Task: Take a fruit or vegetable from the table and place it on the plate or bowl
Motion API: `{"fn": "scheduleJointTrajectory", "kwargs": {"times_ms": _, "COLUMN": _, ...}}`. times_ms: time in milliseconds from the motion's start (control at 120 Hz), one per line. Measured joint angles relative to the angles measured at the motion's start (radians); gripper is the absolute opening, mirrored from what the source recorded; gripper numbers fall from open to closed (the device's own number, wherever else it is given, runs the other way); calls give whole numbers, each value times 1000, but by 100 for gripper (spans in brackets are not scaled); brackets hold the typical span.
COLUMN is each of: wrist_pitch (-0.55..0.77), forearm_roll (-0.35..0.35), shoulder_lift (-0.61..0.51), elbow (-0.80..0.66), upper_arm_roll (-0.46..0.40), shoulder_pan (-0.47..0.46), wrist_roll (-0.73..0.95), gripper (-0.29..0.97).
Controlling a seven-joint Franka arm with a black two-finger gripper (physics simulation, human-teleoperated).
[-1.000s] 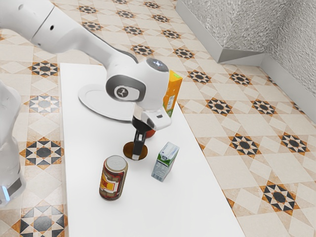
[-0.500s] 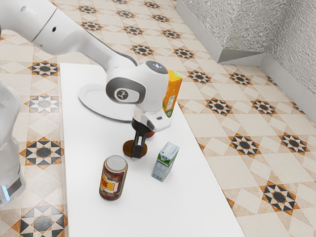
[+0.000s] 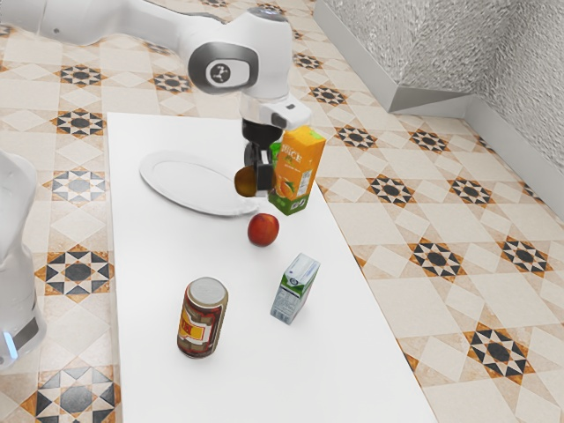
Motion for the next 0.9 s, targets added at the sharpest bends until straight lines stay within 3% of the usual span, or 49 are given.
{"fn": "scheduleJointTrajectory", "kwargs": {"times_ms": 283, "wrist_pitch": -69, "forearm_roll": 92, "shoulder_lift": 19, "elbow": 52, "upper_arm_roll": 209, "shoulder_pan": 2, "wrist_roll": -1, "gripper": 24}}
{"fn": "scheduleJointTrajectory", "kwargs": {"times_ms": 642, "wrist_pitch": -92, "forearm_roll": 121, "shoulder_lift": 42, "elbow": 55, "upper_arm_roll": 279, "shoulder_pan": 3, "wrist_roll": 0, "gripper": 24}}
{"fn": "scheduleJointTrajectory", "kwargs": {"times_ms": 783, "wrist_pitch": -97, "forearm_roll": 128, "shoulder_lift": 43, "elbow": 54, "upper_arm_roll": 281, "shoulder_pan": 7, "wrist_roll": 4, "gripper": 49}}
{"fn": "scheduleJointTrajectory", "kwargs": {"times_ms": 900, "wrist_pitch": -101, "forearm_roll": 130, "shoulder_lift": 43, "elbow": 54, "upper_arm_roll": 294, "shoulder_pan": 8, "wrist_roll": 6, "gripper": 60}}
